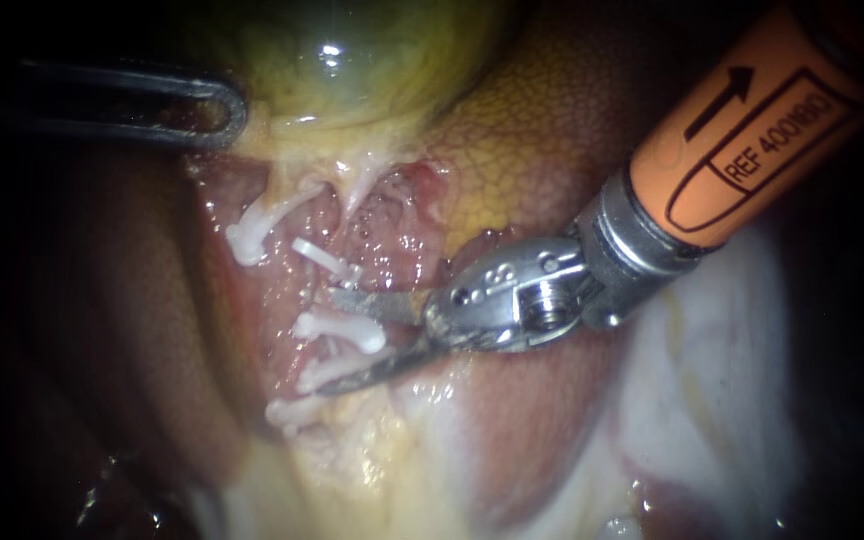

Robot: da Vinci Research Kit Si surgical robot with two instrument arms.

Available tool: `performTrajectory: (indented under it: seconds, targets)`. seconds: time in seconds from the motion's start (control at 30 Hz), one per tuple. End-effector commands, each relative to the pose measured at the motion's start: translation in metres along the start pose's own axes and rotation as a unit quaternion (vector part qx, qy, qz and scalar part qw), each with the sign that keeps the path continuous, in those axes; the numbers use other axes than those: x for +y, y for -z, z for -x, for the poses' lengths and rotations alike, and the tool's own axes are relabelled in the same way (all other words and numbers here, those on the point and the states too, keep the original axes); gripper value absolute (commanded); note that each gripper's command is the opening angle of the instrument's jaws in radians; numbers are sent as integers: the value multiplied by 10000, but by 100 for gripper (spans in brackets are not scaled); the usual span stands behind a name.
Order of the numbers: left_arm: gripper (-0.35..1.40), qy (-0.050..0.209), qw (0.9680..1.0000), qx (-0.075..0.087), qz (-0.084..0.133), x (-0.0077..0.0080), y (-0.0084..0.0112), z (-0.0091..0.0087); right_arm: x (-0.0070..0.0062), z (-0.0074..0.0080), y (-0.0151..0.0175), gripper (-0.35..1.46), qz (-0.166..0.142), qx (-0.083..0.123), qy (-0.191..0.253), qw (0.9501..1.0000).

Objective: Go to the cutting position right tube

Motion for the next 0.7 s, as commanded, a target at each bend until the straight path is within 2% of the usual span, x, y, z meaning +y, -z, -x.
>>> performTrajectory:
  seconds: [0.03, 0.27, 0.7]
  targets:
    - [-35, -2, 10000, 1, -5, 0, 0, 0, 0, 0, 0, 113, 0, -1, 1, 10000]
    - [-35, -2, 10000, 2, -5, 0, 0, 0, -1, 4, 8, 115, -22, 2, -19, 10000]
    - [-35, -2, 10000, 1, -5, 0, 0, 0, -2, 18, 53, 118, -164, 17, -197, 9997]
